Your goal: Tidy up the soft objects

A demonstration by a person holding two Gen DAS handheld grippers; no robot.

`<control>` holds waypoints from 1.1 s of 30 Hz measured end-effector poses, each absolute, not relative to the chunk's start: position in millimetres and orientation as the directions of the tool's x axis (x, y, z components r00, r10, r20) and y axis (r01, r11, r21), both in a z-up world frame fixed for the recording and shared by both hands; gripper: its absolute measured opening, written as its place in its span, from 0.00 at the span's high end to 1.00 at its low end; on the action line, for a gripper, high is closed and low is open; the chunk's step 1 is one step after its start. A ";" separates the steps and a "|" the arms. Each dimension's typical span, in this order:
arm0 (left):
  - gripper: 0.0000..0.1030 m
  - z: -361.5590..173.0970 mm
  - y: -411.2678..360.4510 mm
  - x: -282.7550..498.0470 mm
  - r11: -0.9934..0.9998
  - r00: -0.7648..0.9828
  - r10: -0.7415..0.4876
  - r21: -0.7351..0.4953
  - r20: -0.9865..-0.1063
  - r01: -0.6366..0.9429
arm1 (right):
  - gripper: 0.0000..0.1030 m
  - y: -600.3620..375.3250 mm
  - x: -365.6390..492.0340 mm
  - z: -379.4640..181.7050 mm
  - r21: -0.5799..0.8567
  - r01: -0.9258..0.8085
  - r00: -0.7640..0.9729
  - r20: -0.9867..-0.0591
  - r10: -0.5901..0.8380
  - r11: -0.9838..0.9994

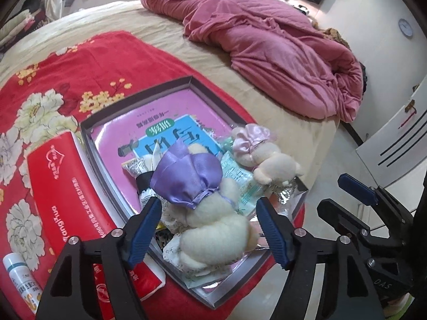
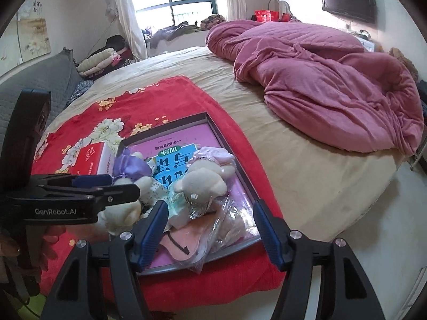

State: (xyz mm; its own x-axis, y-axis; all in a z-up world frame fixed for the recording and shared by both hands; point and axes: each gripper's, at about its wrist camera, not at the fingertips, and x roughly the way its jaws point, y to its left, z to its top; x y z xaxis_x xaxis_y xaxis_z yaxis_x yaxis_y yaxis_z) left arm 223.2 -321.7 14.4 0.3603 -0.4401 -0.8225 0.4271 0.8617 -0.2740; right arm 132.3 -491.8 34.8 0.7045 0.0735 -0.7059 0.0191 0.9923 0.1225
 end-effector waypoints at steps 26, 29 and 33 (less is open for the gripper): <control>0.24 61.8 -225.3 84.7 0.937 0.533 -0.318 -0.174 -0.784 0.303 | 0.23 -415.5 31.6 72.3 0.076 0.160 0.714 -0.697 -0.062 0.984; 0.24 56.0 -224.8 75.0 0.938 0.524 -0.306 -0.158 -0.795 0.307 | 0.23 -405.3 24.9 74.4 0.064 0.154 0.709 -0.702 -0.065 0.986; 0.24 53.4 -222.0 64.2 0.944 0.525 -0.288 -0.145 -0.801 0.297 | 0.23 -395.2 19.8 71.2 0.062 0.164 0.692 -0.719 -0.070 0.984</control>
